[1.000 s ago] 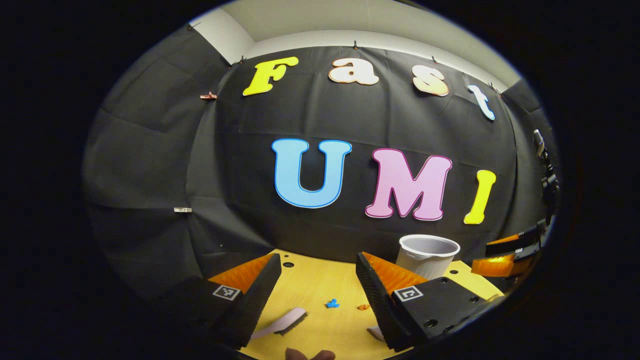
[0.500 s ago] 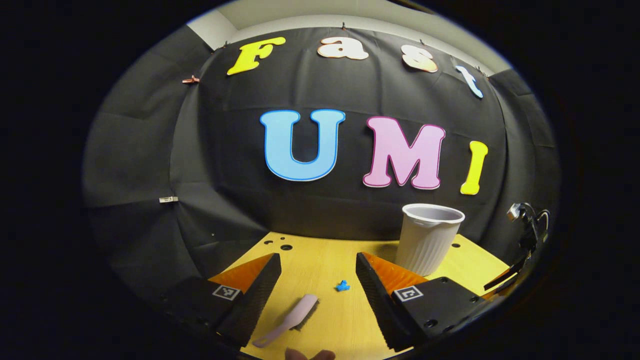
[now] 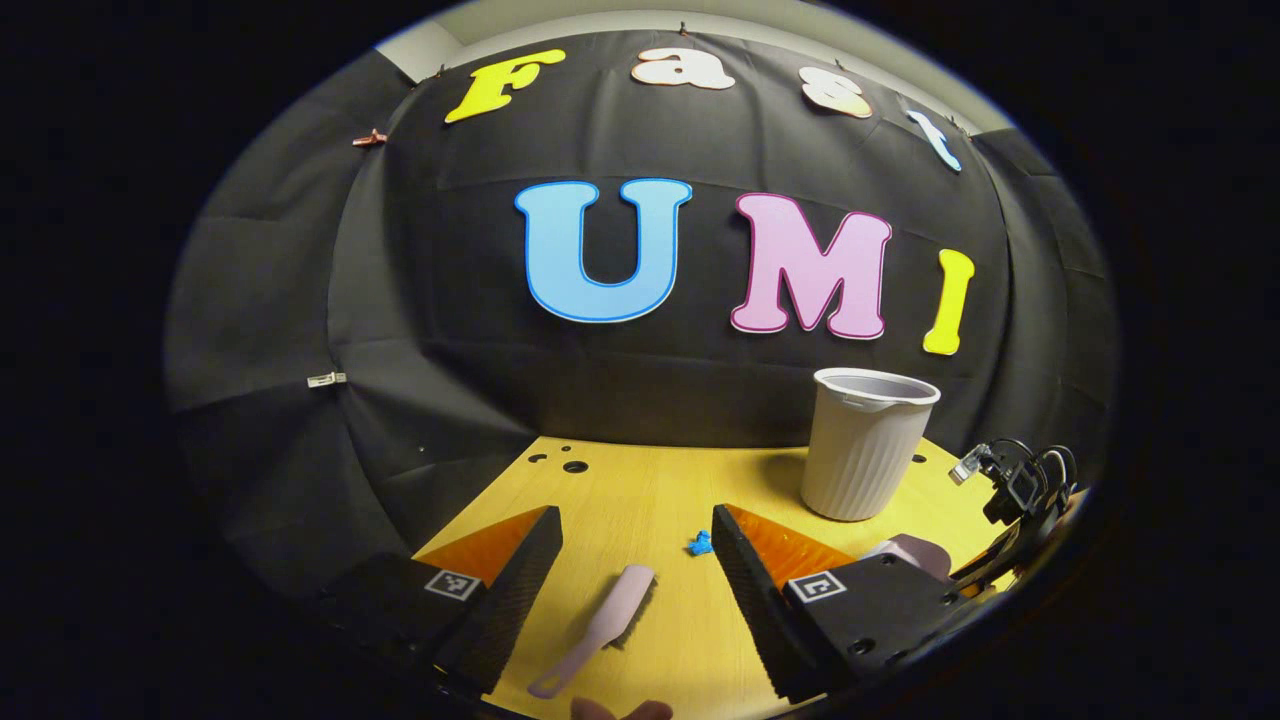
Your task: Pick up the small broom and dustpan from the desktop, sweep the trash into the dustpan with the broom, and then empty the trash into the garbage bin.
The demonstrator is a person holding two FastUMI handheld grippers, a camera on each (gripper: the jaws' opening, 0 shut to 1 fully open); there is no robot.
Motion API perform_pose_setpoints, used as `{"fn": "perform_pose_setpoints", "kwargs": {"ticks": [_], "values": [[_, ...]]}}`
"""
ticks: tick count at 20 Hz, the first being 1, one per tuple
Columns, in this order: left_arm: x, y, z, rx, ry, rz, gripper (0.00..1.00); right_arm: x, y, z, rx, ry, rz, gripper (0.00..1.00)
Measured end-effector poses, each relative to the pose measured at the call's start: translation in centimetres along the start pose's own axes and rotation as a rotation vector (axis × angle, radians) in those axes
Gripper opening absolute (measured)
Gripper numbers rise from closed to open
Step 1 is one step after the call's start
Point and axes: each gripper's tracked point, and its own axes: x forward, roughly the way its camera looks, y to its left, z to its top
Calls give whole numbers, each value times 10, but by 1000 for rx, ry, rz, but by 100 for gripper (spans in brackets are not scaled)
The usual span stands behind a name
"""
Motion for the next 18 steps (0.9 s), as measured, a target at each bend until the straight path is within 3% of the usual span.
{"fn": "perform_pose_setpoints", "kwargs": {"ticks": [2, 3, 6, 7, 9, 10, 13, 16, 17, 18], "values": [[3, 6, -5, -1, 13, -3, 96, 7, 2, 2, 22, 12, 4, 80], [4, 9, -7, 1, 18, -3, 96, 11, 3, 3, 28, 17, 6, 69], [9, 18, -19, 2, 46, -11, 96, 18, 4, 1, 19, 42, -1, 69], [11, 22, -21, 2, 56, -12, 96, 16, 8, 3, 27, 46, 10, 72], [15, 28, -27, 9, 72, -12, 96, 22, 11, 6, 57, 43, 21, 65], [18, 31, -31, 12, 82, -11, 96, 24, 13, 8, 57, 46, 21, 69], [25, 37, -41, 11, 120, -27, 96, 23, 13, 9, 24, 30, 25, 32], [33, 35, -61, 19, 198, -74, 96, 23, 14, 7, 44, 32, 40, 44], [34, 36, -71, 32, 239, -85, 96, 22, 16, 6, 52, 33, 43, 43], [34, 36, -84, 44, 278, -96, 96, 17, 14, 13, 49, 0, 34, 36]]}}
